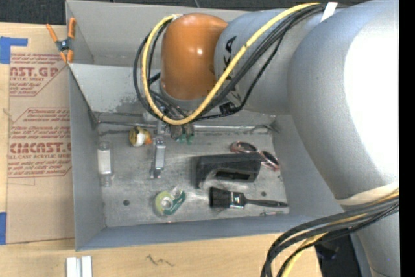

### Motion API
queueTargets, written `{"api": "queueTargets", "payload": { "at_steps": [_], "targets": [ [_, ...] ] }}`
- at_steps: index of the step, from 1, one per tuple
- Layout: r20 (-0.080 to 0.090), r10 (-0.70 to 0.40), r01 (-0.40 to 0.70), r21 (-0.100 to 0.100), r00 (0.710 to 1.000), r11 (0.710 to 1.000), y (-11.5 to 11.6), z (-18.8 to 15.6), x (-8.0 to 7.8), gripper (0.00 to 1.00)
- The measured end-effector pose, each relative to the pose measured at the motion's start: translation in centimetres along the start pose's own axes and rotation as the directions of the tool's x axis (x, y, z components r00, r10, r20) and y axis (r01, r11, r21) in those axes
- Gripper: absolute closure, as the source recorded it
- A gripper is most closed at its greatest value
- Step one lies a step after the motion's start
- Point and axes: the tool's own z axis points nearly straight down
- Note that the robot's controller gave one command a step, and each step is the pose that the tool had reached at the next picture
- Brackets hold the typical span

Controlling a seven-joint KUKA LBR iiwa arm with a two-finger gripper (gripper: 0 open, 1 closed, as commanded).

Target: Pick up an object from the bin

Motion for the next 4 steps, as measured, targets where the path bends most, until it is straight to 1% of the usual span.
{"api": "queueTargets", "payload": {
  "at_steps": [1, 2, 3, 4],
  "targets": [
    [0.000, 0.000, 0.000, 0.000, 1.000, 1.000, 0.0, 0.0, 0.0, 0.00],
    [0.020, 0.030, -0.030, -0.006, 0.999, 1.000, -2.3, 6.3, -0.8, 1.00],
    [0.020, 0.030, -0.030, -0.006, 0.999, 1.000, -2.3, 6.3, -0.8, 1.00],
    [-0.003, 0.063, -0.063, 0.001, 0.998, 0.998, -2.8, -2.0, -0.1, 0.00]
  ]
}}
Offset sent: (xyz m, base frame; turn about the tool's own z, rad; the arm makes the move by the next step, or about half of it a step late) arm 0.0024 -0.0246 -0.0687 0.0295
